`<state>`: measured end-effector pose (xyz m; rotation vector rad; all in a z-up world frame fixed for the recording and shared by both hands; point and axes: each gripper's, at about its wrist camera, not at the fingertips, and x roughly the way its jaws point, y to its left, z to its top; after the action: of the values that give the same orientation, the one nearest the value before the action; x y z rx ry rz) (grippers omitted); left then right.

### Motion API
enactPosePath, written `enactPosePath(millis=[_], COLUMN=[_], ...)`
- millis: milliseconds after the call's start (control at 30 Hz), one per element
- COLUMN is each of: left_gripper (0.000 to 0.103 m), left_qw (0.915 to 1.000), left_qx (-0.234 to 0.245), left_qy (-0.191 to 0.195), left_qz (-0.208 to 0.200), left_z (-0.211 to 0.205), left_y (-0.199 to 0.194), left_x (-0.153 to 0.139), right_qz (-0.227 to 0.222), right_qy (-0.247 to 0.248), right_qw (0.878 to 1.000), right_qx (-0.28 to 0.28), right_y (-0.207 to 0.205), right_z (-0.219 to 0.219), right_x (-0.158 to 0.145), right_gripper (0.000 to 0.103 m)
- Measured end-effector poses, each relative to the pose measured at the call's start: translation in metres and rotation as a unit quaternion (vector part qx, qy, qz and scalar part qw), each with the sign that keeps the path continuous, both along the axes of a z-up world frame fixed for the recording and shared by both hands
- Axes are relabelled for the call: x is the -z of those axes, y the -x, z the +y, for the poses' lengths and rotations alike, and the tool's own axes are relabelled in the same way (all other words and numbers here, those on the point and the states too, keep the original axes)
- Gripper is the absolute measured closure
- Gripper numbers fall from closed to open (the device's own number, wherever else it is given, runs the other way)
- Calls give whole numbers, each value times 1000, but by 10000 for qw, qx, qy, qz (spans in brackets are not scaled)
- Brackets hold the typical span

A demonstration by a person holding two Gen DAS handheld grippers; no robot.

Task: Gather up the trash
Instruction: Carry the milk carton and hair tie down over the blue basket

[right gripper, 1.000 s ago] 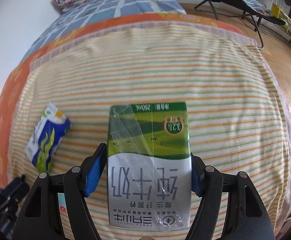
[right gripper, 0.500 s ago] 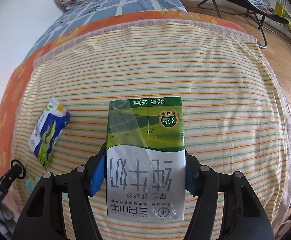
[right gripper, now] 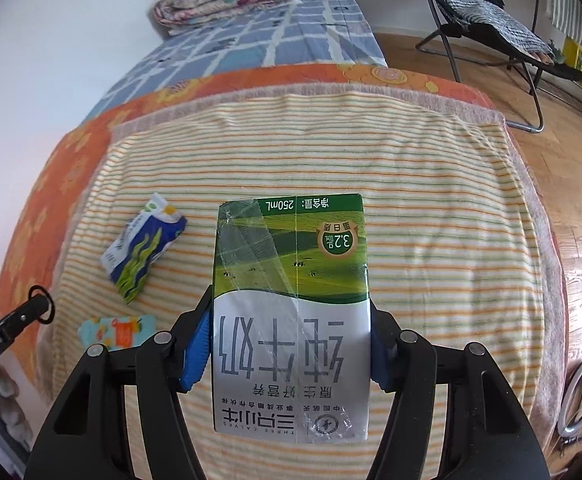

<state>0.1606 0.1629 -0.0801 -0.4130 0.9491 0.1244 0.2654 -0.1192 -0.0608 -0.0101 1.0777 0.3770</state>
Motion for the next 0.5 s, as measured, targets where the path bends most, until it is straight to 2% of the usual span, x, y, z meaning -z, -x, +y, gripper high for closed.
enactPosePath(millis=[333,500], left_gripper=[99,99], left_qw=[9991,9980], left_qx=[175,369], left_qy=[-105,-31], left_qz=[-370,-507], left_z=[-26,-47], left_y=[30,50], left_x=[-36,-48], right_qz=[-331,-487], right_qy=[-138,-211], right_qw=[9984,9965], right_qx=[-438,-646], right_y=[62,95], right_z=[-18,-25], right_x=[-31,-45], right_gripper=[40,40])
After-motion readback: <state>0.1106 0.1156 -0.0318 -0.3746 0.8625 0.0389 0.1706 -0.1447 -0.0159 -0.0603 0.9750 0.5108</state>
